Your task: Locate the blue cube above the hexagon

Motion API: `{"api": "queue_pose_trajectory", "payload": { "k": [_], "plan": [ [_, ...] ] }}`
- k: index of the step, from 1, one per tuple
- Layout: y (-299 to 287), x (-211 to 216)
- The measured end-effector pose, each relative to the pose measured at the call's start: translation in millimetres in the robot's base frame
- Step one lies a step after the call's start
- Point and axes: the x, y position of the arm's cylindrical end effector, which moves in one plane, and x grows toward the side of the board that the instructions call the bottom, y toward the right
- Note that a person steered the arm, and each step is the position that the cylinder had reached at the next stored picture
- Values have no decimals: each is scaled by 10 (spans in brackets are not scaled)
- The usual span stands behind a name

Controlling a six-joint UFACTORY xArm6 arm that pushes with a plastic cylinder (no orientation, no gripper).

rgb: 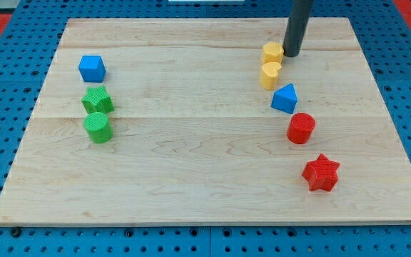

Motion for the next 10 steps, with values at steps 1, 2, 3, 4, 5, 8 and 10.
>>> {"api": "queue_pose_trajectory", "payload": {
  "k": [1,2,3,4,5,8,10],
  "plan": [
    [-32,-126],
    [-46,-783],
    [-1034,-824],
    [-2119,-683],
    [-2739,-255],
    [-4214,339],
    [-2973,515]
  ]
}}
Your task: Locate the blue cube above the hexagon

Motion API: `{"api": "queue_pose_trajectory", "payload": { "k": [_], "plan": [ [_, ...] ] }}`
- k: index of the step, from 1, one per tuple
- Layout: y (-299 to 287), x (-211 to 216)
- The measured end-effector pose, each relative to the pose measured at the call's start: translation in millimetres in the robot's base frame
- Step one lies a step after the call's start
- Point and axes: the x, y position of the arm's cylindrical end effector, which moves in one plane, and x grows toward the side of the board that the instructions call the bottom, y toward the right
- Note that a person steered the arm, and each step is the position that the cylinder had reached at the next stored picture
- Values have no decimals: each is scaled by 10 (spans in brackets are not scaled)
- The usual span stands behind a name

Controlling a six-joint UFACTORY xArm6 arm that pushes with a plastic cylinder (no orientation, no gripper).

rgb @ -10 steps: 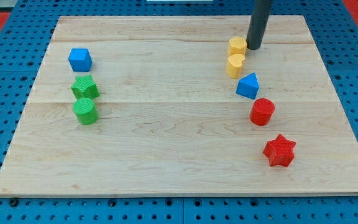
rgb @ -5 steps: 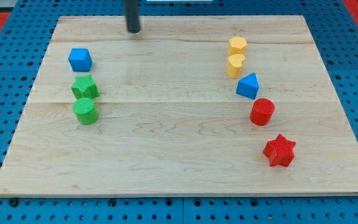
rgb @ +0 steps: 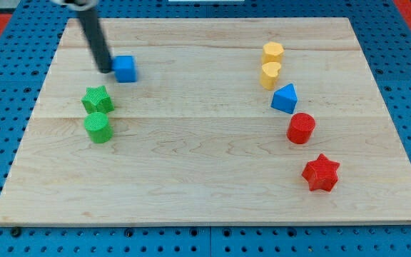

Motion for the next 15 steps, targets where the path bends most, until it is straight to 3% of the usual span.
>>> {"api": "queue_pose_trajectory", "payload": {
  "k": [1,2,4,5,8,10,11,12,13,14,15],
  "plan": [
    [604,73],
    [827,332],
    [1865,269],
    [1983,445],
    [2070,-365],
    [1717,-573],
    [1456,-922],
    [1616,-1077],
    [1774,-818],
    [1582,-742],
    [1842,-817]
  ]
}}
